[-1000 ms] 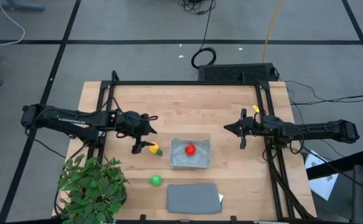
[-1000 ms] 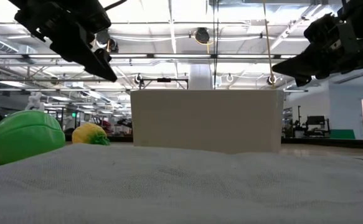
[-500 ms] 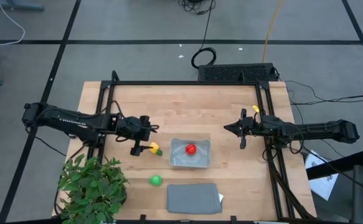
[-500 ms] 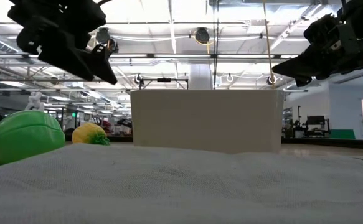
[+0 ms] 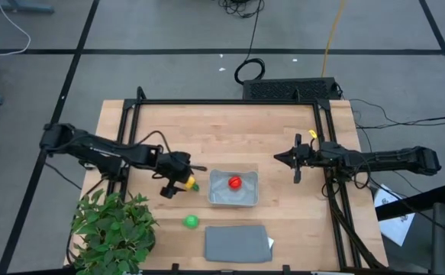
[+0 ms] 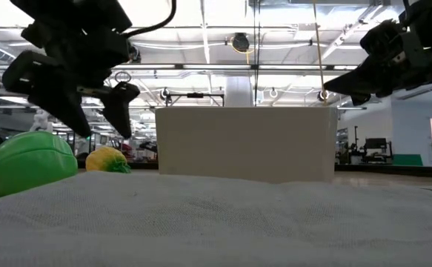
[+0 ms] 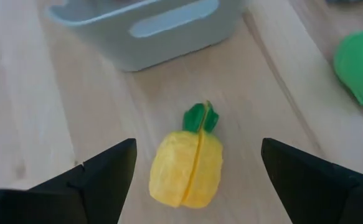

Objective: Pick and placing Produce into tupperware
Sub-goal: Put the yellow pineapple into the gray bin

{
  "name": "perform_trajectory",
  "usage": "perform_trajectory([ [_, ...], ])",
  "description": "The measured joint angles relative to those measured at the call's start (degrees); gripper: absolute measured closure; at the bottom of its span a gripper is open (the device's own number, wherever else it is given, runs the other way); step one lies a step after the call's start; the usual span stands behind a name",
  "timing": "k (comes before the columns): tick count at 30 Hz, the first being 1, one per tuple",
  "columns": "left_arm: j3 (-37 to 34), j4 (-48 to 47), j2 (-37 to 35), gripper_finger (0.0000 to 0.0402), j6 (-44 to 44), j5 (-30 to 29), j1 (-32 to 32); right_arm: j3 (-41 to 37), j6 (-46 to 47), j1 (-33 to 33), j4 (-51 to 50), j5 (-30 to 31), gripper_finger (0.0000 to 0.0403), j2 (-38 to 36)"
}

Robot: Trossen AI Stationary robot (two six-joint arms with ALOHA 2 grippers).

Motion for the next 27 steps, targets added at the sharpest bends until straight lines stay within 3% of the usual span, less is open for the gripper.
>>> perform_trajectory([
  [8, 2.8, -1.7, 4.1, 0.0055, 9.1, -3.7, -1.8, 0.0, -0.1, 0.0, 0.2, 0.0, 0.0403, 0.5],
  [27, 3.4, -3.2, 7.6, 0.0055, 6.9, -3.0, 0.5, 0.0, -0.4, 0.0, 0.2, 0.0, 0.0403, 1.2],
])
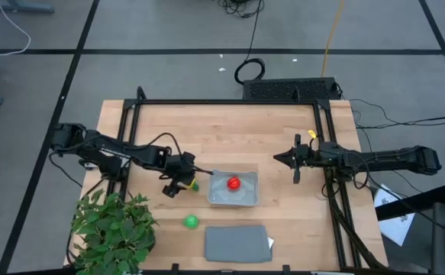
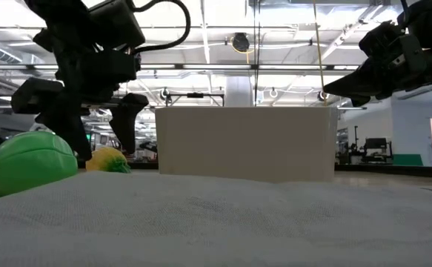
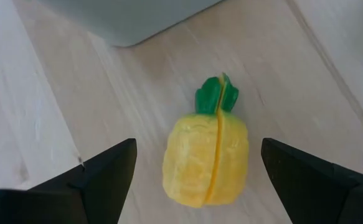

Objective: Pick and placing Produce into tupperware
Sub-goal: Put the yellow pineapple into the gray bin

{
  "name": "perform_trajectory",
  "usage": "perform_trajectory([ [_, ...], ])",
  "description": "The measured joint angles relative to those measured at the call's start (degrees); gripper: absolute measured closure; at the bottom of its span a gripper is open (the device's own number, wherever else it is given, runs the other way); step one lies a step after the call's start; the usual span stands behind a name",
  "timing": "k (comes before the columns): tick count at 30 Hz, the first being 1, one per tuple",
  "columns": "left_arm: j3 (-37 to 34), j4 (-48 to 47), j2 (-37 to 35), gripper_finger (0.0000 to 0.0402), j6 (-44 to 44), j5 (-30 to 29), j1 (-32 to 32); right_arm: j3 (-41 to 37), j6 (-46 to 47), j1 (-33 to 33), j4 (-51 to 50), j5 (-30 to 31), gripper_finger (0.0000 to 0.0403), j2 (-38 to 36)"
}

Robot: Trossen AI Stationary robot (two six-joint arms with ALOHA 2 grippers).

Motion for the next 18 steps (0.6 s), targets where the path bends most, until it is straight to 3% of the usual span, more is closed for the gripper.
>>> perform_trajectory([
  [18, 0.0, 0.8, 0.0, 0.0055, 0.9, 1.1, 0.0, 0.0, 0.0, 0.0, 0.0, 0.0, 0.0403, 0.0],
])
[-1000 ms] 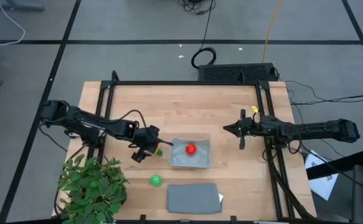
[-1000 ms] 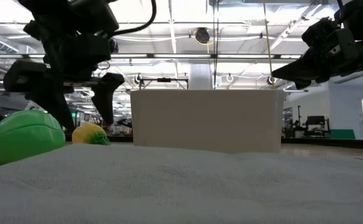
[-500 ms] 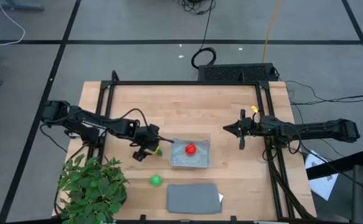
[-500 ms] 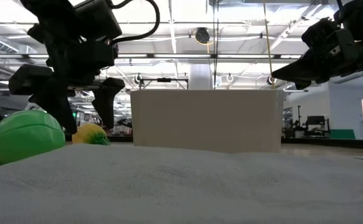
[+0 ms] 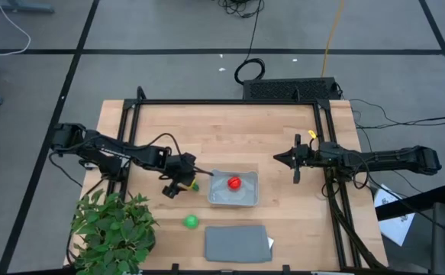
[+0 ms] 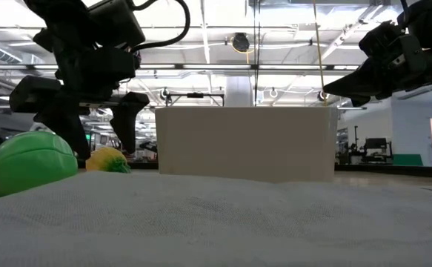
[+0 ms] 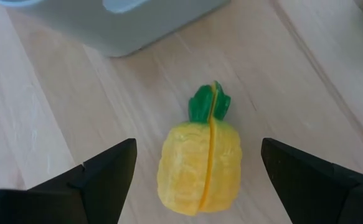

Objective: Pick and placing Produce into tupperware
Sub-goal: Put the yellow pineapple into the gray bin

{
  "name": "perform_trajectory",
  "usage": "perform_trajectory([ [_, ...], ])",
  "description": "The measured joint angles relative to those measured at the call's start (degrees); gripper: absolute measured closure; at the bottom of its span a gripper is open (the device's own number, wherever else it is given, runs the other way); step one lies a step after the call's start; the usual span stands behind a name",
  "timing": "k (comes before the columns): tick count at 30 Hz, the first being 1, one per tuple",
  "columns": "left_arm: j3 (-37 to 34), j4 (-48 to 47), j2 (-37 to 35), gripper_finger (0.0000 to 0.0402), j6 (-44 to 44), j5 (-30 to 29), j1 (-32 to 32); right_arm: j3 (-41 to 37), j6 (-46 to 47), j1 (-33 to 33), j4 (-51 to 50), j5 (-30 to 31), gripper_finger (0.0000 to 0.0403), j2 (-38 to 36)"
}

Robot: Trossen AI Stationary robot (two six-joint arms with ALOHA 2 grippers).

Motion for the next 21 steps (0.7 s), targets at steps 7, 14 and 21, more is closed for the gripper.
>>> perform_trajectory([
  [7, 0.0, 1.2, 0.0, 0.0055, 0.2, 0.0, 0.0, 0.0, 0.0, 0.0, 0.0, 0.0, 0.0403, 0.0],
  [14, 0.0, 1.2, 0.2, 0.0055, -1.7, 1.9, 0.0, 0.0, 0.0, 0.0, 0.0, 0.0, 0.0403, 0.0],
  [21, 0.0, 2.7, 4.1, 0.0055, -1.4, 1.7, 0.0, 0.0, 0.0, 0.0, 0.0, 0.0, 0.0403, 0.0],
])
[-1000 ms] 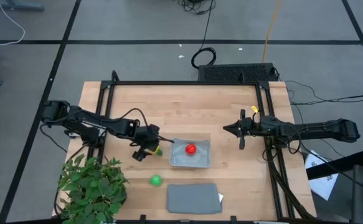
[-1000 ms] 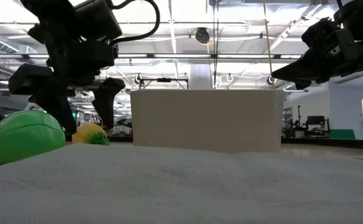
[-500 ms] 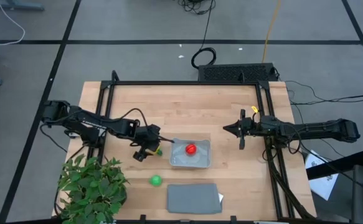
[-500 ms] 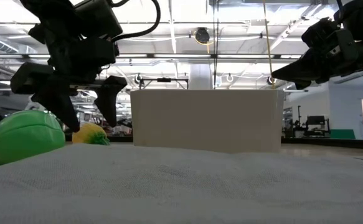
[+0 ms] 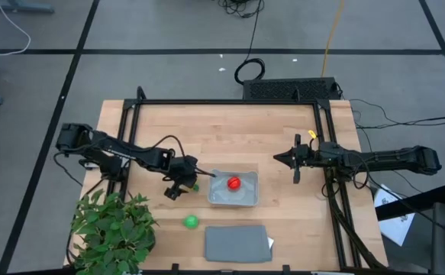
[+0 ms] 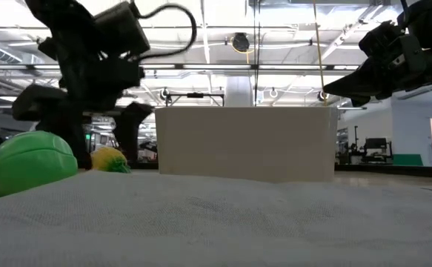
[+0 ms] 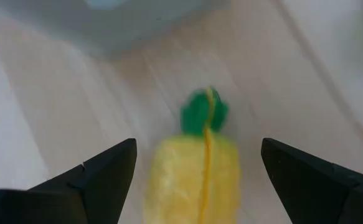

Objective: Pick and placing Produce into tupperware
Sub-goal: Put the yellow pineapple into the gray bin

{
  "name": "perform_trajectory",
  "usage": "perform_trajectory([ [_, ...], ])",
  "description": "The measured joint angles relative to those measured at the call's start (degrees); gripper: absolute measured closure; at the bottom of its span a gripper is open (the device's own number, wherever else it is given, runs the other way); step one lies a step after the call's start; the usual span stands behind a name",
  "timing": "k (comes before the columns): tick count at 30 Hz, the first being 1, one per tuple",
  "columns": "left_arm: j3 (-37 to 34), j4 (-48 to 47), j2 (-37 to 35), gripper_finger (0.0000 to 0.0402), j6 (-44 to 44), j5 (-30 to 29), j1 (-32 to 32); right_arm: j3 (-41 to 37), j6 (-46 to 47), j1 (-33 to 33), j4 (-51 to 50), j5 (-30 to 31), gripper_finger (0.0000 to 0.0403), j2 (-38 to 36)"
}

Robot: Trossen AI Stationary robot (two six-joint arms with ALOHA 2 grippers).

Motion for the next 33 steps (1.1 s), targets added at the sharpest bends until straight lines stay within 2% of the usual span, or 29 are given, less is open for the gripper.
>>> perform_trajectory([
  [19, 0.0, 0.0, 2.4, 0.0062, 0.2, -1.4, 0.1, 0.0, -0.6, 0.0, 0.5, 0.0, 0.0403, 0.8],
  [29, 0.0, 0.0, 2.4, 0.018, 0.5, -1.4, 0.1, 0.0, -1.0, 0.0, 0.5, 0.0, 0.0403, 0.8],
  [33, 0.0, 0.0, 2.3, 0.0212, 0.6, -3.7, 0.1, 0.0, -1.1, 0.0, 0.5, 0.0, 0.0403, 0.8],
])
